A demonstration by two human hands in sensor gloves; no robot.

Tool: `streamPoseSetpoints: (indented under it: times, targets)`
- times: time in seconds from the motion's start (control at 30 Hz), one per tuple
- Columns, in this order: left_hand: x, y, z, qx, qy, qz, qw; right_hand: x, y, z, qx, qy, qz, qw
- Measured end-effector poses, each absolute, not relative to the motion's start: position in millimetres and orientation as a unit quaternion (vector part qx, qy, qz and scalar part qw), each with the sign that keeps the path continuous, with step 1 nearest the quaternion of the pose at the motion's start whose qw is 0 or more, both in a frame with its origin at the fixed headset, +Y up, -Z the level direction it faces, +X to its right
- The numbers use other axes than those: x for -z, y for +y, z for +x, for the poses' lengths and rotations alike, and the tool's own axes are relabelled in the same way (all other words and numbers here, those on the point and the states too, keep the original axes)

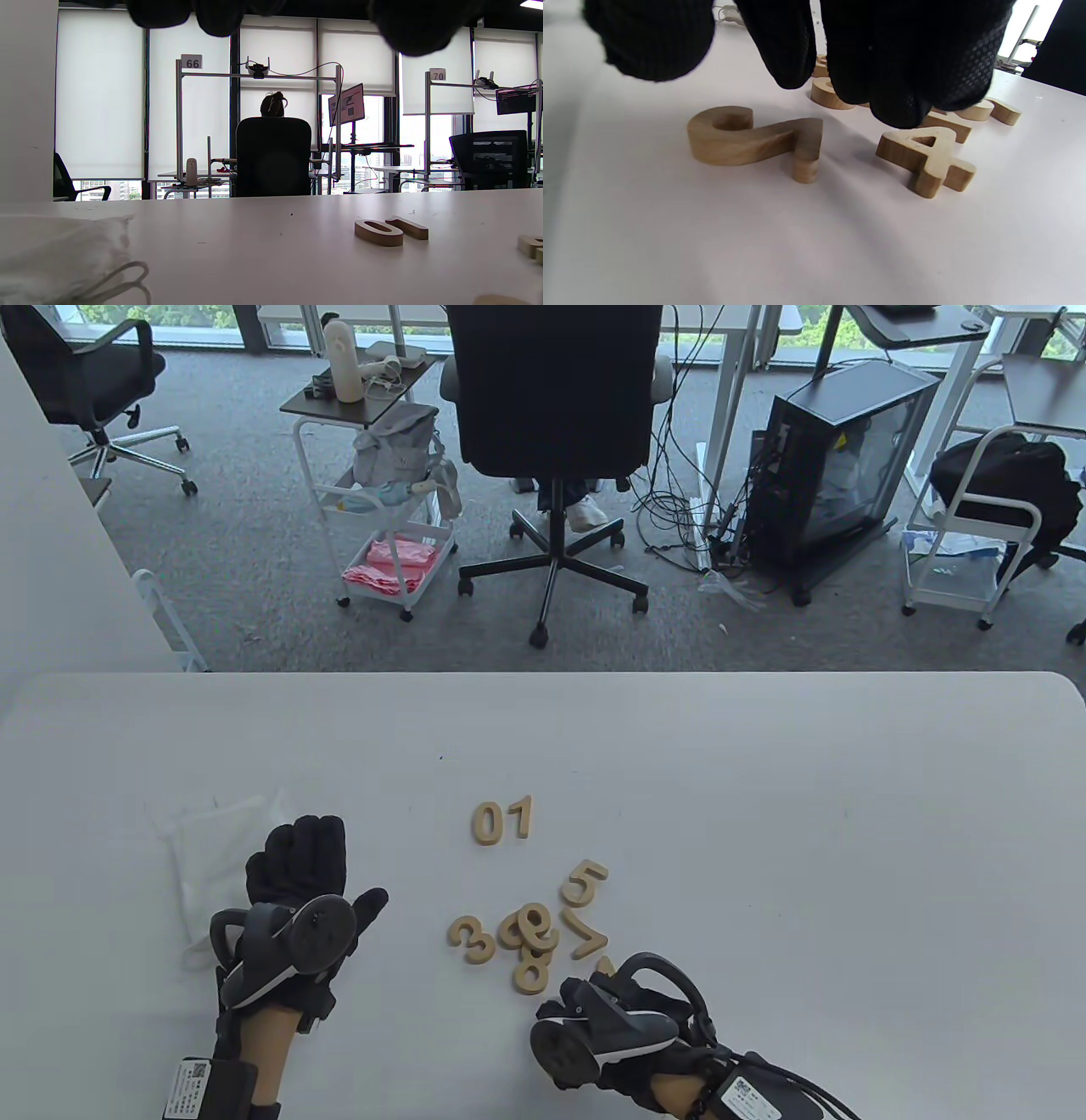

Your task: Empty bag and arrange number blocks in order

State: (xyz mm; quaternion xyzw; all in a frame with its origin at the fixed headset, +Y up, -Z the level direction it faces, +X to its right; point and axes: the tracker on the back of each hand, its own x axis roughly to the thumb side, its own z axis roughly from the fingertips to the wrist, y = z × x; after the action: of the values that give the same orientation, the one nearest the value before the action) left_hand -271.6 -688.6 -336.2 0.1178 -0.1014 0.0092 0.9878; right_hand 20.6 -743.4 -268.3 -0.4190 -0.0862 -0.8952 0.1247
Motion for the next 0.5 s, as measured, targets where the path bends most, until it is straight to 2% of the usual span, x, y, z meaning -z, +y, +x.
streamPoseSetpoints:
  times: [0.2, 0.33, 0.5]
  targets:
    - [336, -689, -270, -0.003, -0.101, 0.118, 0.988, 260, -760, 12, 0.894, -0.088, -0.414, 0.148]
    - [336, -690, -270, -0.001, -0.097, 0.114, 0.989, 251, -770, 5, 0.887, -0.049, -0.415, 0.198]
    - [336, -691, -270, -0.001, -0.097, 0.110, 0.989, 250, -770, 3, 0.898, -0.047, -0.404, 0.170]
